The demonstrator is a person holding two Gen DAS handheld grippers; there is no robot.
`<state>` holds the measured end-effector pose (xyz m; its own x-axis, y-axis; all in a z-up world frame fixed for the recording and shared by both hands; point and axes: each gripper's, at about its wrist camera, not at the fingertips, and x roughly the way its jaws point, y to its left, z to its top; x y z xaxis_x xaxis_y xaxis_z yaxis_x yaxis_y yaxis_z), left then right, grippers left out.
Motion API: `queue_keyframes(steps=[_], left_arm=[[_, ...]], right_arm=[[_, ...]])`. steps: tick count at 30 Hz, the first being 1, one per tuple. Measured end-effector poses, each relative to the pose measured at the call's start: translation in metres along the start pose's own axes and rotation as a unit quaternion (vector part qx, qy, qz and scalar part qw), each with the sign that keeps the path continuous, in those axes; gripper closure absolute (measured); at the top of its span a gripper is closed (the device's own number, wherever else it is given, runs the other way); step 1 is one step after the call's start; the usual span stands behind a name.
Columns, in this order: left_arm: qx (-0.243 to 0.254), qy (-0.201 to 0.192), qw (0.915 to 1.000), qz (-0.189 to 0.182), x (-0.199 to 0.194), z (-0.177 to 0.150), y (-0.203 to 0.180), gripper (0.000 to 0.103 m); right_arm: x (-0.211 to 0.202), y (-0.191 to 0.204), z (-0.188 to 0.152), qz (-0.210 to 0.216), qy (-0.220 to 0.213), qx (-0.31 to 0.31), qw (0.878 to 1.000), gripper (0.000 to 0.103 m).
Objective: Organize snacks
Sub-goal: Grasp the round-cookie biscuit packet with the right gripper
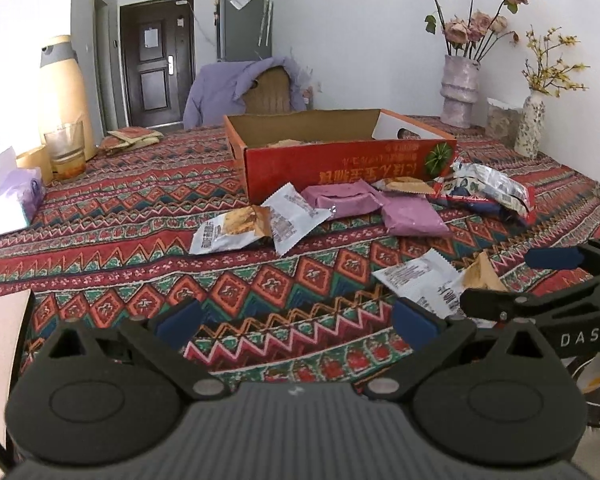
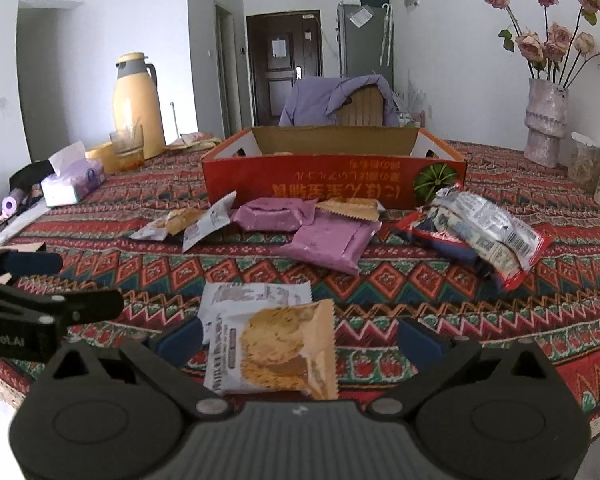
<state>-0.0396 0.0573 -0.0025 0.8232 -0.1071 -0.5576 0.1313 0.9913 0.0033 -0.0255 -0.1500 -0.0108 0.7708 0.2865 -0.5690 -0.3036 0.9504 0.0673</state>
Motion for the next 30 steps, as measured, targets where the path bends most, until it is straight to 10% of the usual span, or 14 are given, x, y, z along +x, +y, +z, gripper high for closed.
queue_keyframes(steps=[9,16,30], left_arm=[[0.0,0.011,0.9998,-0.018,0.009,-0.002,0.009,0.0],[0.001,0.008,0.9996,-0.026,0.008,-0.002,0.006,0.0],[0.0,0.013,0.9996,-0.027,0.01,0.0,-0.002,0.0]], right_arm=[[0.015,0.011,-0.004,-0.018,0.026,0.0,0.999,0.001],[0.02,0.01,-0.006,-0.013,0.032,0.006,0.999,0.028],[0.013,-0.002,-0.006,0.014,0.016,0.025,0.999,0.047]])
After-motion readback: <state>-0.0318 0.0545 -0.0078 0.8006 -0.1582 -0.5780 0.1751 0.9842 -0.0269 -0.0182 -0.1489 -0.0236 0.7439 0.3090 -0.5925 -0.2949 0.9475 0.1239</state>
